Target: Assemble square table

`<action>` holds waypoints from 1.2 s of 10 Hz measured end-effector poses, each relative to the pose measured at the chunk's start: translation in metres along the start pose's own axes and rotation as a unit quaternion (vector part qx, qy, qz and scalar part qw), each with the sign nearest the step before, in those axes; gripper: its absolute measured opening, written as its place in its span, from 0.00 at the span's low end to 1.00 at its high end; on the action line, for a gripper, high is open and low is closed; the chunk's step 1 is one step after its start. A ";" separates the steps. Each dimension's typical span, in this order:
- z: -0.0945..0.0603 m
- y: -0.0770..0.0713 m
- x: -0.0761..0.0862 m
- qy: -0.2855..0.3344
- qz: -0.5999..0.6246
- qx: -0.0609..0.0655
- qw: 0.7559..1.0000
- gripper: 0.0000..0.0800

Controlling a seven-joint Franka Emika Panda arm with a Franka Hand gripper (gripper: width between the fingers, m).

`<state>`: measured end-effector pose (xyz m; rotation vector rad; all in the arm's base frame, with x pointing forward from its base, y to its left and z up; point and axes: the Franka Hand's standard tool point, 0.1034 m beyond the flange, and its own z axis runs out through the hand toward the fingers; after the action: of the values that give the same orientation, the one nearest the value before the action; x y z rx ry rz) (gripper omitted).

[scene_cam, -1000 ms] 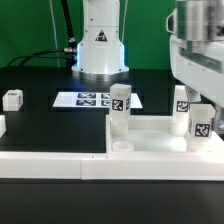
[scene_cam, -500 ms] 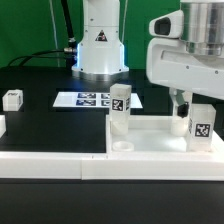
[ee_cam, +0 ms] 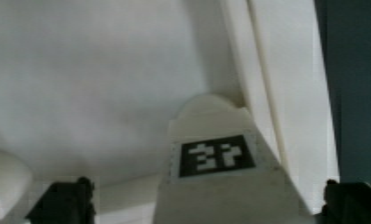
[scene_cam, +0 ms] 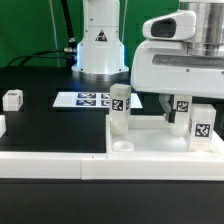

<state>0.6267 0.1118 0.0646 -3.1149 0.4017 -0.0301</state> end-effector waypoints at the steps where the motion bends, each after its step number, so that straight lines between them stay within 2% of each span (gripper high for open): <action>1: 0.000 0.001 0.000 0.000 -0.034 0.000 0.999 0.81; 4: 0.000 0.002 0.001 0.000 -0.046 -0.001 0.999 0.81; 5: 0.000 0.002 0.001 0.000 -0.037 -0.001 0.999 0.65; 6: 0.000 0.002 0.001 0.000 -0.019 -0.001 1.000 0.43; 7: 0.000 0.002 0.001 0.000 0.038 0.000 0.999 0.36; 10: 0.000 0.002 0.001 -0.001 0.143 0.000 0.990 0.36; 12: 0.001 0.001 0.001 -0.001 0.249 0.001 0.968 0.36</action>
Offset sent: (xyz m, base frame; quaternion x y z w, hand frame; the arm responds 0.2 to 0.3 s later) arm 0.0000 0.0000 0.0000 0.0000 0.0000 0.0650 0.9979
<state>0.6277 0.1100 0.0635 -2.9091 1.1626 -0.0264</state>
